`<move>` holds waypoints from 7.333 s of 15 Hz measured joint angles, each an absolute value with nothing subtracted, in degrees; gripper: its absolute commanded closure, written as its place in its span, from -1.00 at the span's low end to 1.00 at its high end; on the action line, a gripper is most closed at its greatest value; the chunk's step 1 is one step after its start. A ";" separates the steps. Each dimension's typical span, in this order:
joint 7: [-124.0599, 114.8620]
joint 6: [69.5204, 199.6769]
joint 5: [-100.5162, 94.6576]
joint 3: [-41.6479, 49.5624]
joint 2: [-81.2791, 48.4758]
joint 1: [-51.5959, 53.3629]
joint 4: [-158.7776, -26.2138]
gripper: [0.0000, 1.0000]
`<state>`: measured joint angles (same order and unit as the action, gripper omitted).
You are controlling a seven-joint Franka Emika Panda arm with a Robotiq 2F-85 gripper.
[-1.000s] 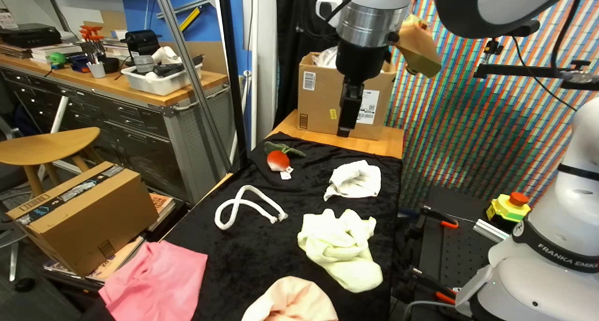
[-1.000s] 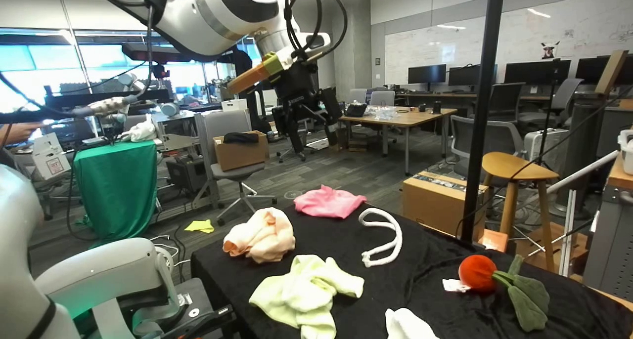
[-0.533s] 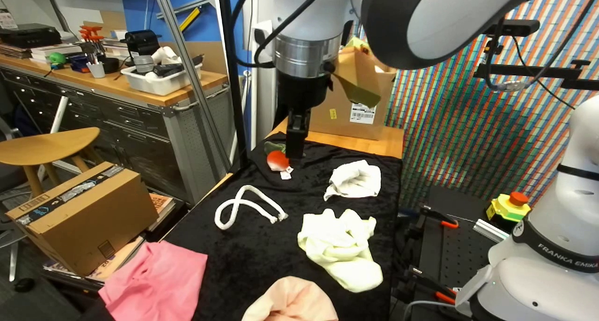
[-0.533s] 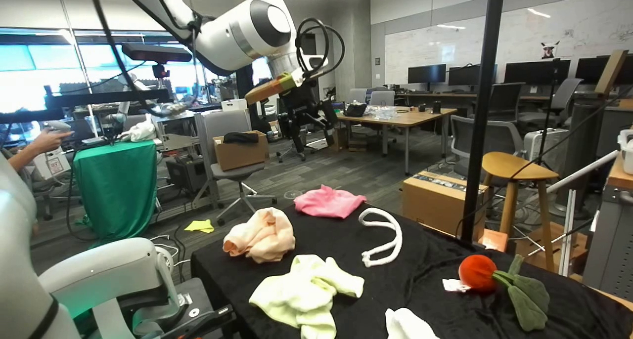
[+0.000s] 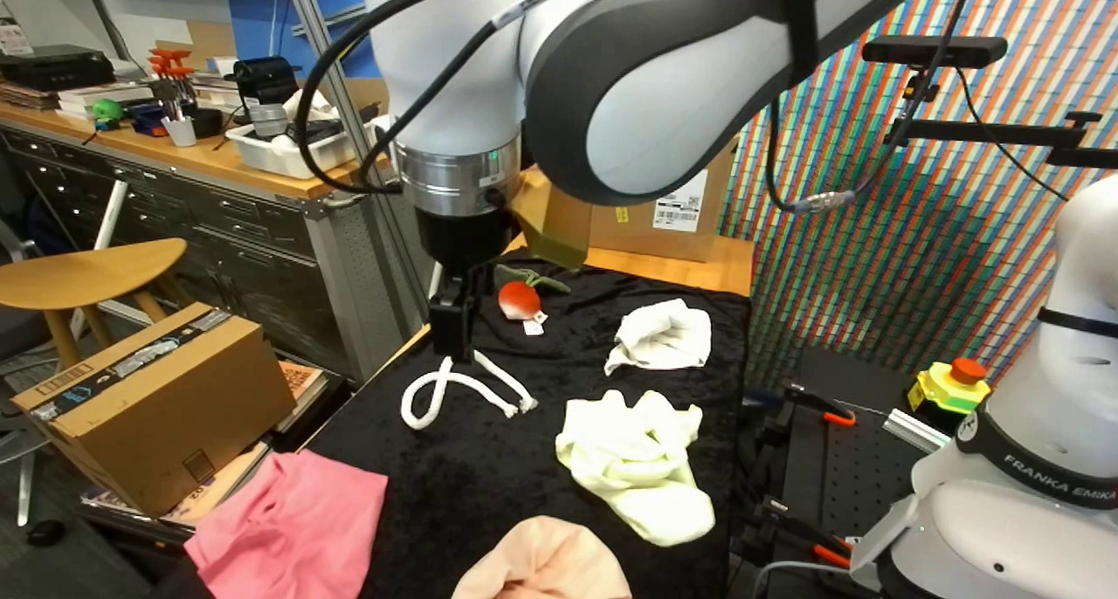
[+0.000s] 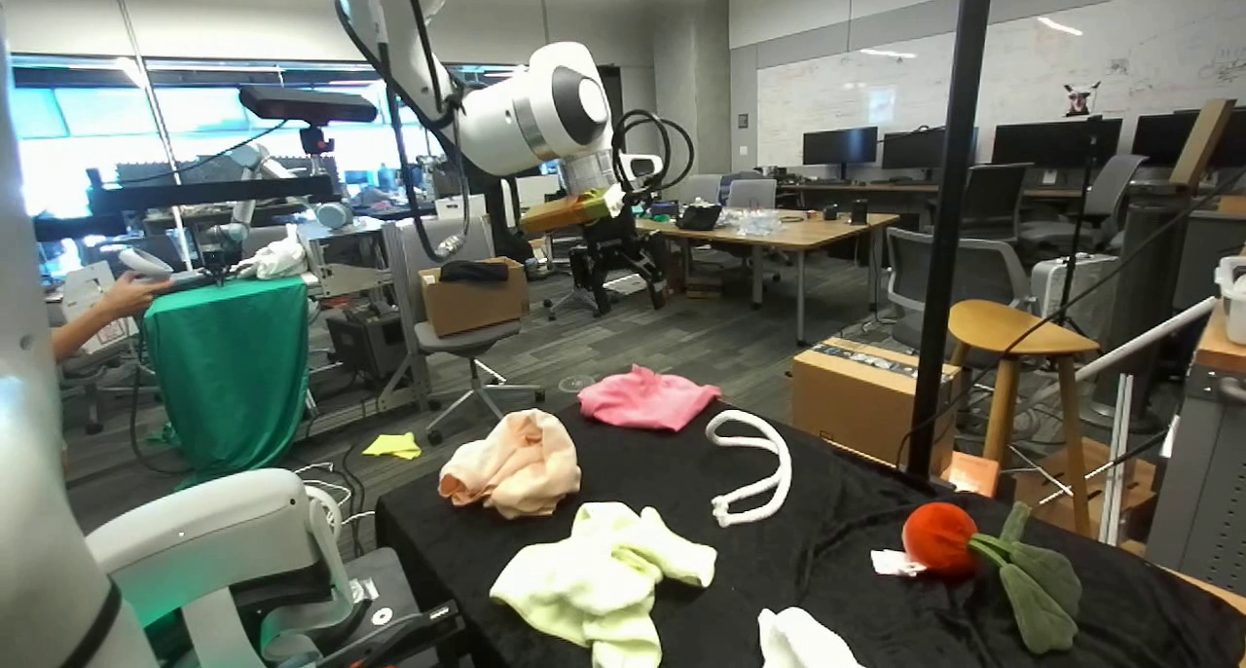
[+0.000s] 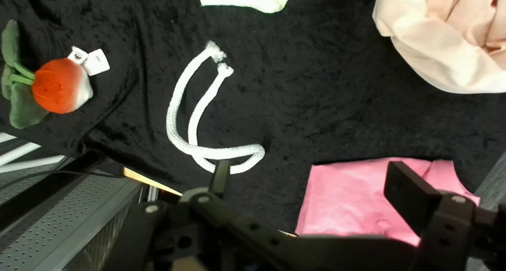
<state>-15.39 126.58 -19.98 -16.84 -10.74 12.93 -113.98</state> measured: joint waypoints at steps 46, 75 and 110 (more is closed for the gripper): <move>-17.95 132.73 -10.34 -6.78 -49.51 27.93 -79.27 -1.00; -13.92 132.54 -0.88 -8.39 -59.16 23.03 -71.63 -1.00; -9.74 130.13 1.70 -10.97 -64.14 19.94 -64.60 -1.00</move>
